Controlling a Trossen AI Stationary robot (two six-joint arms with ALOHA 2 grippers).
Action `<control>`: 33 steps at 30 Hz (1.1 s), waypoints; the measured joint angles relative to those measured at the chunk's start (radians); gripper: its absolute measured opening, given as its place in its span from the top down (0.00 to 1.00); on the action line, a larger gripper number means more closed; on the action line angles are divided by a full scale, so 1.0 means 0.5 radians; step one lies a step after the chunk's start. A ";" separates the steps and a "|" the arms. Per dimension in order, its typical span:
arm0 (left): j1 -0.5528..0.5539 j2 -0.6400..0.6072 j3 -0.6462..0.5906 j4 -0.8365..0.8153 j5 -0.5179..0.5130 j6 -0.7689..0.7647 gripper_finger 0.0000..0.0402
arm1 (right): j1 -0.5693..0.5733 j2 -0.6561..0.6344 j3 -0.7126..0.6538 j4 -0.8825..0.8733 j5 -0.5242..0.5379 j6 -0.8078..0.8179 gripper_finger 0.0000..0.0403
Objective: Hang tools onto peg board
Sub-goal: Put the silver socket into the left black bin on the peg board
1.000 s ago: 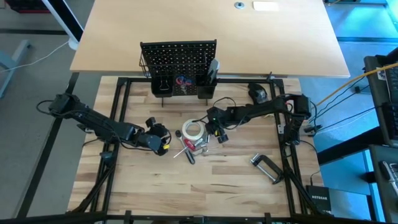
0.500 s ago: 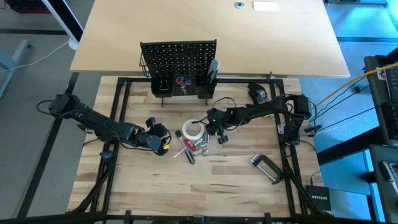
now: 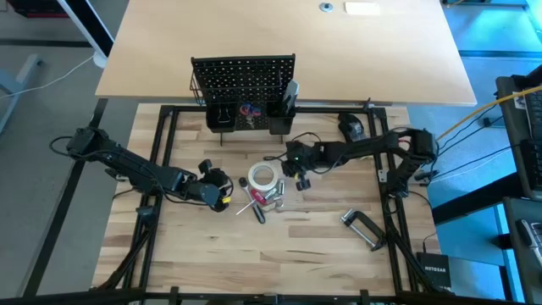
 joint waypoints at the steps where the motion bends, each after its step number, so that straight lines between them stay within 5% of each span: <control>1: -0.001 0.000 0.000 -0.001 0.000 0.000 0.66 | 0.000 -0.029 -0.001 -0.003 0.000 0.011 0.83; 11: 0.000 0.000 0.000 0.002 0.000 -0.001 0.66 | 0.146 -0.184 0.156 0.171 0.187 0.103 0.82; 21: -0.001 -0.001 0.000 0.009 0.000 -0.014 0.66 | 0.211 -0.167 0.334 0.922 0.232 0.100 0.82; 26: 0.000 -0.001 0.000 0.016 0.000 -0.002 0.66 | 0.211 -0.041 0.409 1.457 0.246 0.090 0.82; 33: -0.001 -0.002 0.001 0.017 -0.001 0.000 0.66 | 0.208 0.291 0.807 1.498 0.342 -0.069 0.82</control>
